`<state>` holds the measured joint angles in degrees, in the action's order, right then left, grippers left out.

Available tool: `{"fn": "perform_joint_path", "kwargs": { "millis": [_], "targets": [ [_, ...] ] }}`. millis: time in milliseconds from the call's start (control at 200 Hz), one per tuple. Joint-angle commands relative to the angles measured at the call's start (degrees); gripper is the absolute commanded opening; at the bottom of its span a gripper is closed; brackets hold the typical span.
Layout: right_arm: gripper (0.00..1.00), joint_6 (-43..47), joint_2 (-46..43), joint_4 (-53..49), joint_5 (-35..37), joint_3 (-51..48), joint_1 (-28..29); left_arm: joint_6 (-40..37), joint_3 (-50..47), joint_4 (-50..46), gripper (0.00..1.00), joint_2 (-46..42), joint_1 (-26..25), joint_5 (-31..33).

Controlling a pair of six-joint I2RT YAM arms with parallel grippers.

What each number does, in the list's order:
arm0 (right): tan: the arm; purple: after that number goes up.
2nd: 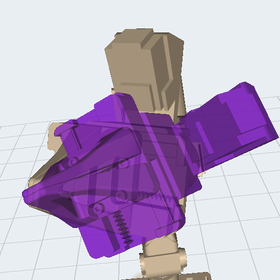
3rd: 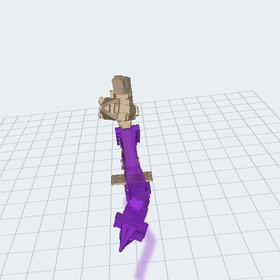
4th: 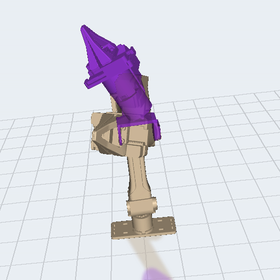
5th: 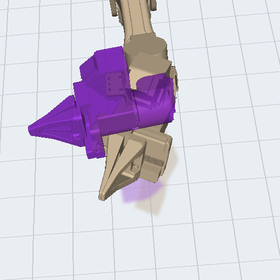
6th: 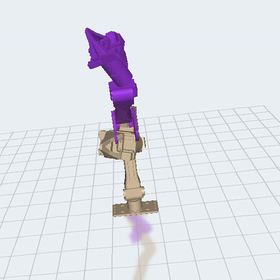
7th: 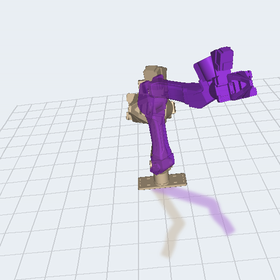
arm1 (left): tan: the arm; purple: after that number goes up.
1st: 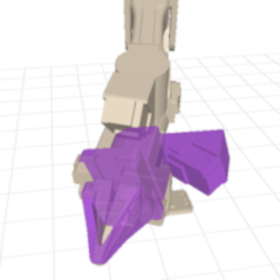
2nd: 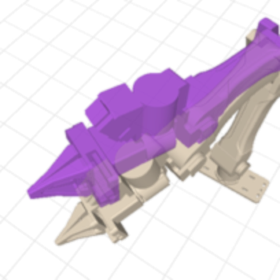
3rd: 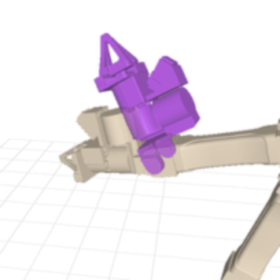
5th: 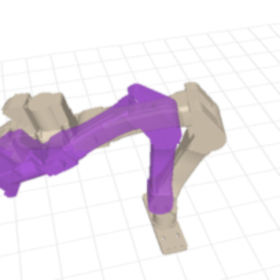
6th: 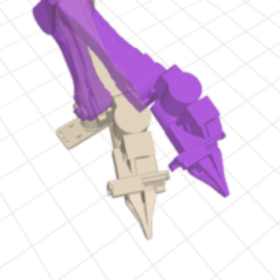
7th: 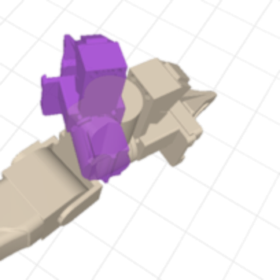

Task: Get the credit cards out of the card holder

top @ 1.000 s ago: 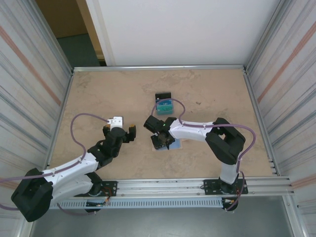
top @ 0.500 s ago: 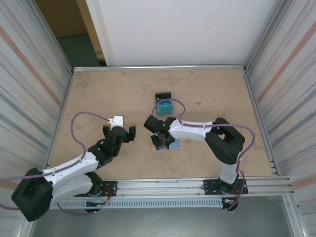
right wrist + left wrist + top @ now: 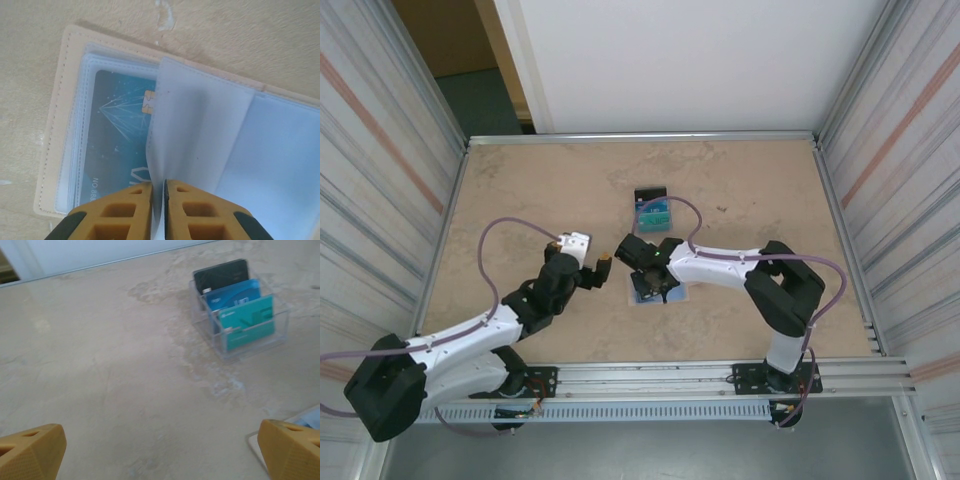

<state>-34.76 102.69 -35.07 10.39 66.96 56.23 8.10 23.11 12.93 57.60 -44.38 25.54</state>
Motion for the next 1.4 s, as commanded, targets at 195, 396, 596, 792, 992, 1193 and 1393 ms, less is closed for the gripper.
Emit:
{"fn": "perform_joint_path", "kwargs": {
  "millis": [195,396,596,792,992,1193,1393],
  "targets": [
    [0.19,-3.10,-5.01,-1.76,4.20,-3.09,-0.97,-5.40,4.33,3.99,0.99,2.35,-0.67,-6.46],
    [0.23,-3.90,-6.87,-1.21,4.30,-5.41,-2.62,-6.84,5.45,4.20,0.99,3.01,-0.67,-8.08],
    [0.26,-5.34,-8.92,1.60,1.79,-8.97,-4.74,-7.22,5.12,4.10,0.99,3.77,-0.88,-8.07],
    [0.26,-6.95,-10.66,3.82,-0.61,-12.15,-7.22,-7.66,5.18,3.68,0.99,4.44,-1.67,-7.29],
    [0.27,-7.86,-12.08,4.30,-1.80,-14.02,-9.56,-8.10,6.14,2.78,0.99,4.42,-1.67,-6.83],
    [0.27,-8.43,-15.00,4.97,-2.56,-16.21,-12.16,-8.16,6.68,2.63,0.99,4.71,-1.72,-7.19],
    [0.27,-8.62,-19.91,5.19,-3.52,-18.98,-15.81,-8.79,6.77,2.21,0.99,5.08,-1.77,-8.04]
  ]
}}
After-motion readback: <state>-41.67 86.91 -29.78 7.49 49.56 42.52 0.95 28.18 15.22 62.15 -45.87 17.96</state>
